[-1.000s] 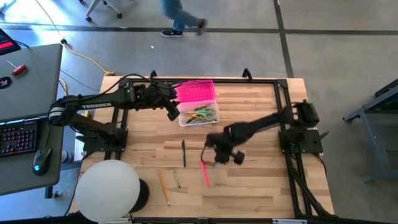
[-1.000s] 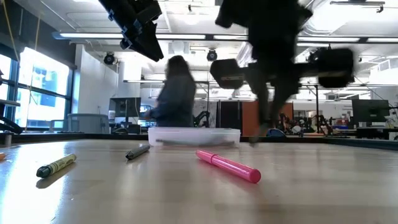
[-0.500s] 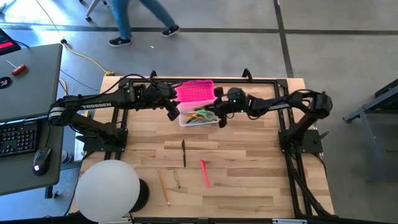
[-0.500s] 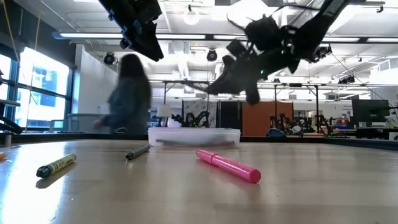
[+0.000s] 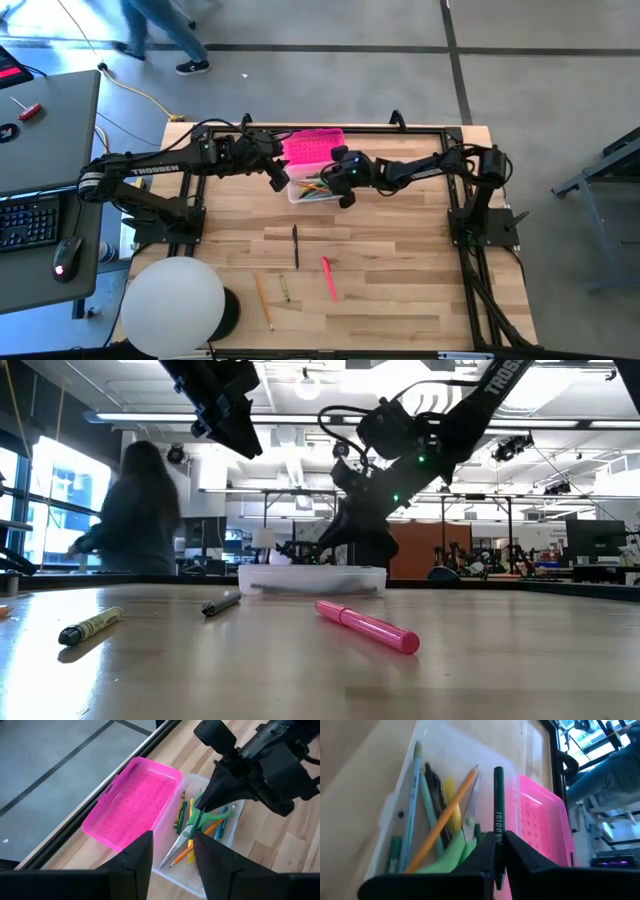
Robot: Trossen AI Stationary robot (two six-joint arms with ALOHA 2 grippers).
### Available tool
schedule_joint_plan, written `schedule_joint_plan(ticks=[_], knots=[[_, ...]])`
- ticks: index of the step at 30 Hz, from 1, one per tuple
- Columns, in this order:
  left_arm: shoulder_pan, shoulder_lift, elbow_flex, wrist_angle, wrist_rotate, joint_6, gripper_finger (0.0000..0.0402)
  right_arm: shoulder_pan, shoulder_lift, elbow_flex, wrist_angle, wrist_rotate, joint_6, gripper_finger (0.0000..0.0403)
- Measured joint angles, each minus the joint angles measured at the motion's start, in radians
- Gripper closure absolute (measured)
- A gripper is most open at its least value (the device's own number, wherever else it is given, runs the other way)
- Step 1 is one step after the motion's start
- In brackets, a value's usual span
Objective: Pick & place school supplies into a supply box
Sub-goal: Put the dark green crayon into the pink supply box, then put the pink pen into the pink supply box
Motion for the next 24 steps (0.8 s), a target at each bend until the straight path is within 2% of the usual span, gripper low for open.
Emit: schedule_joint_plan(ticks=[6,15,20,22,24], knots=[[0.0,0.0,0.0,-0.001,0.0,-0.013,0.0227,0.006,-0.001,0.008,-0.007,-0.041,0.089,0.036],[0.0,0.0,0.0,-0.002,0.001,-0.013,0.0227,0.063,-0.003,0.008,-0.01,-0.018,0.101,0.0315],[0.0,0.0,0.0,-0.006,0.004,-0.018,0.0227,0.165,-0.038,0.008,-0.003,0.051,0.105,0.0312],[0.0,0.0,0.0,-0.012,0.017,-0.031,0.0227,0.219,-0.065,0.008,-0.01,0.025,0.133,0.0315],[-0.001,0.0,0.0,-0.022,0.038,-0.036,0.0227,0.273,-0.084,0.009,-0.021,-0.058,0.17,0.0317]])
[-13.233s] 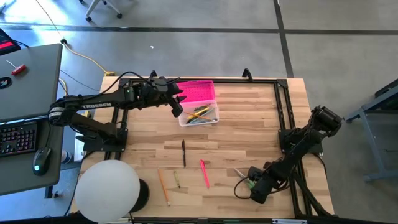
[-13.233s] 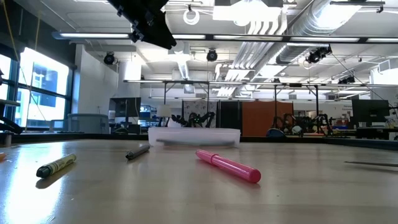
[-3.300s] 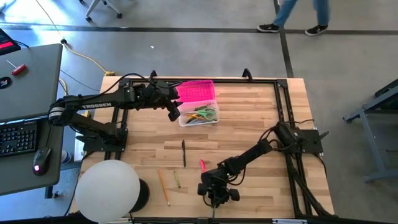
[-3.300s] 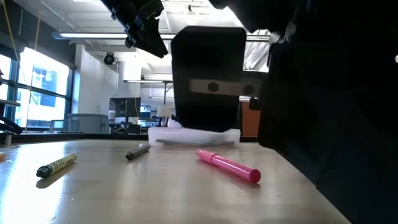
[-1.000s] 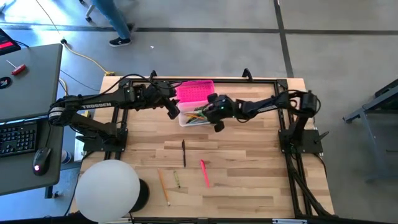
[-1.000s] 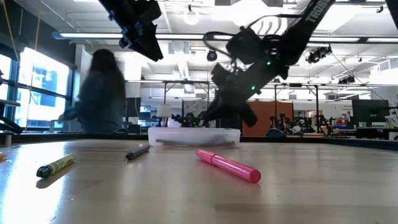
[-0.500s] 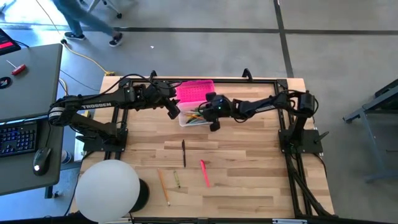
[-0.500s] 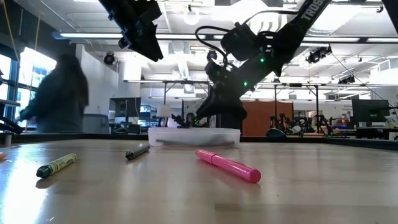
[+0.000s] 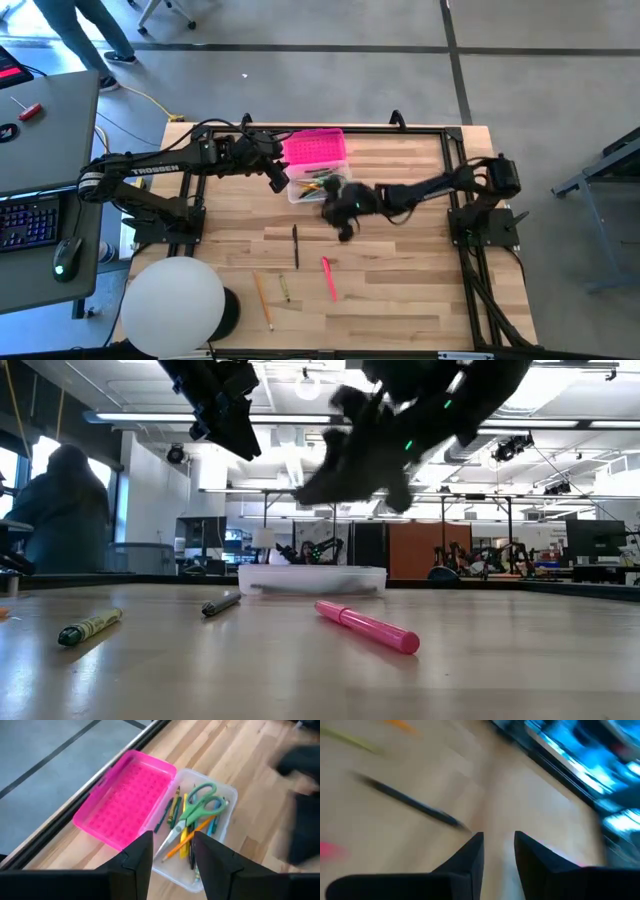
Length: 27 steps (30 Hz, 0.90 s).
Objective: Pick & place school supplies into a supply box
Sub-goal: Put the pink pen into the pink supply box
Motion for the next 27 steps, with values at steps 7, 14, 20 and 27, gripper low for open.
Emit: schedule_joint_plan(ticks=[7,14,20,27], knots=[[-0.001,0.0,0.0,-0.029,0.011,-0.023,0.0227,0.15,-0.009,0.0,-0.019,-0.298,0.258,0.0316],[0.0,0.0,0.0,-0.025,0.011,-0.031,0.0227,0.293,-0.009,0.0,-0.09,-0.16,0.202,0.0316],[0.0,0.0,0.0,-0.02,0.011,-0.081,0.0227,0.328,0.005,0.0,-0.113,-0.198,0.274,0.0316],[0.0,0.0,0.0,-0.019,0.01,-0.108,0.0227,0.341,0.058,0.0,-0.104,-0.101,0.401,0.0315]])
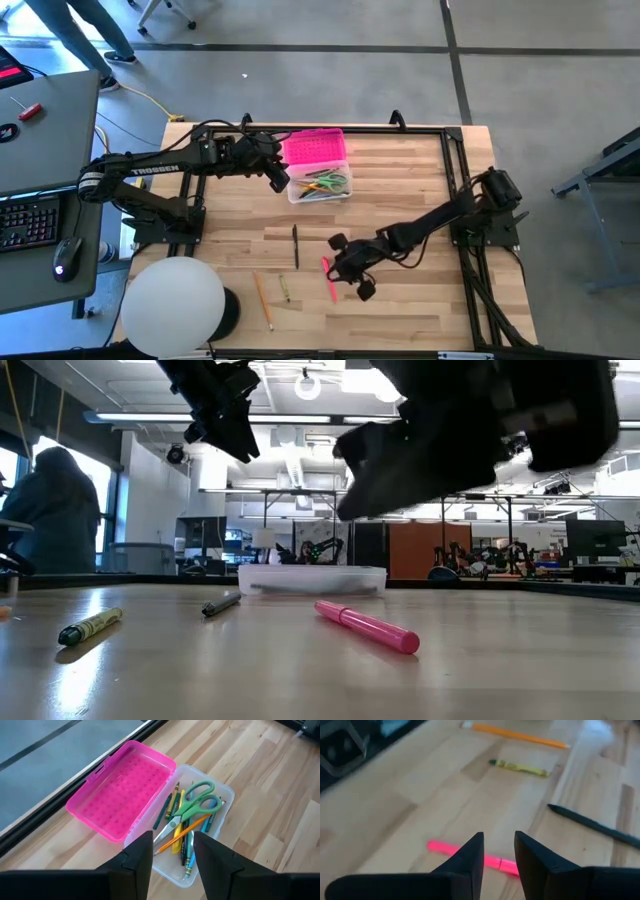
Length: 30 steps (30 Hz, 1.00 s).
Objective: Pick & place school supplies into a supply box
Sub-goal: Put the pink pen into the pink supply box
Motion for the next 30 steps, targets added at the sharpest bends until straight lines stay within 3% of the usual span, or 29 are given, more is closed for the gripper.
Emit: schedule_joint_plan(ticks=[3,9,17,21,30], knots=[[0.0,0.0,0.0,0.005,0.0,-0.002,0.0227,0.003,0.027,0.0,0.041,0.009,-0.071,0.0315],[0.0,0.0,0.0,0.016,0.001,-0.003,0.0227,0.001,0.118,0.0,0.183,0.104,0.151,0.0315],[0.0,0.0,0.0,0.022,0.0,-0.003,0.0227,0.011,0.185,0.0,0.14,0.16,0.128,0.0315],[0.0,0.0,0.0,0.021,0.0,0.0,0.0227,0.011,0.183,0.003,0.084,0.197,0.056,0.0316],[0.0,0.0,0.0,0.021,0.0,0.026,0.0227,-0.009,0.171,0.003,0.033,0.169,-0.202,0.0316]])
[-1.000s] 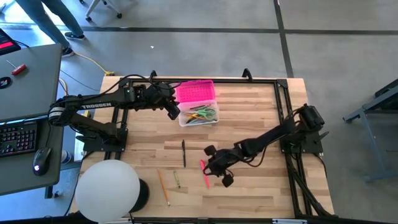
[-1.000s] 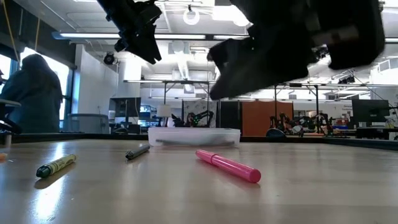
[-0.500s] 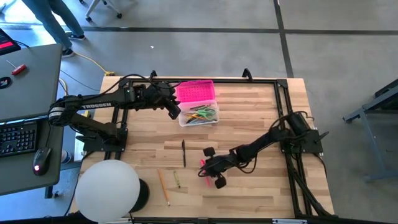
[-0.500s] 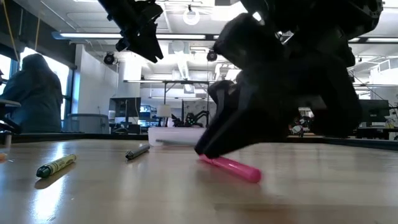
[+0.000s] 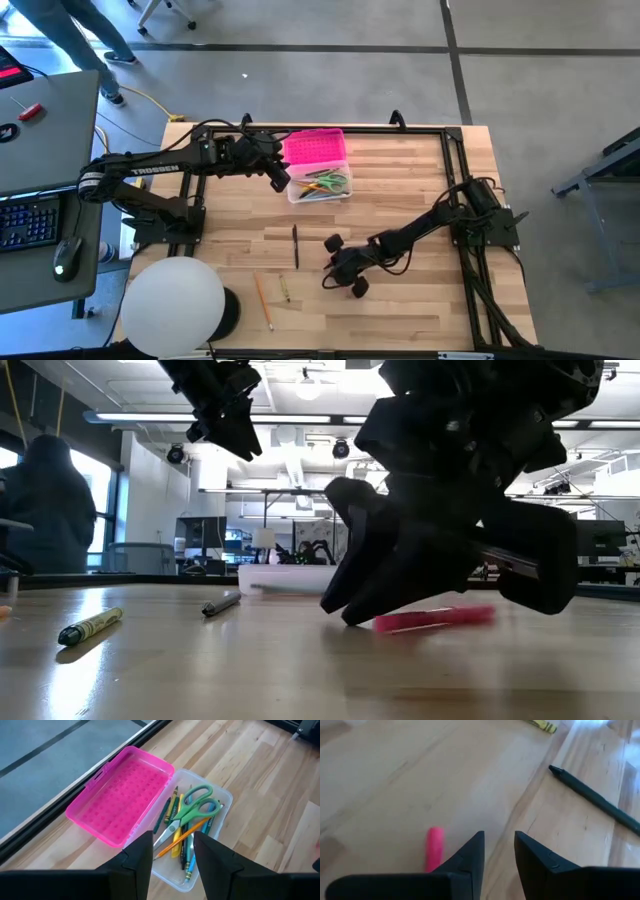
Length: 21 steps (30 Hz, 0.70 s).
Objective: Pick & place school supplies into a supply box
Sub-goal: Put the pink pen into the pink supply box
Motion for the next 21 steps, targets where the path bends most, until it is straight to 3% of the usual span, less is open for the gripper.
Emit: schedule_joint_plan(ticks=[7,12,17,21], knots=[[0.0,0.0,0.0,0.0,0.0,0.001,0.0227,-0.005,-0.148,-0.004,-0.131,0.004,-0.036,0.0316],[0.0,0.0,0.0,-0.001,0.0,0.001,0.0227,0.0,-0.261,-0.033,-0.224,-0.056,0.165,0.0316],[0.0,0.0,0.0,0.0,-0.001,0.001,0.0227,0.039,-0.289,-0.16,-0.102,-0.011,0.307,0.0316],[0.0,0.0,0.0,0.001,-0.001,0.001,0.0227,0.072,-0.272,-0.3,0.156,0.005,0.346,0.0316]])
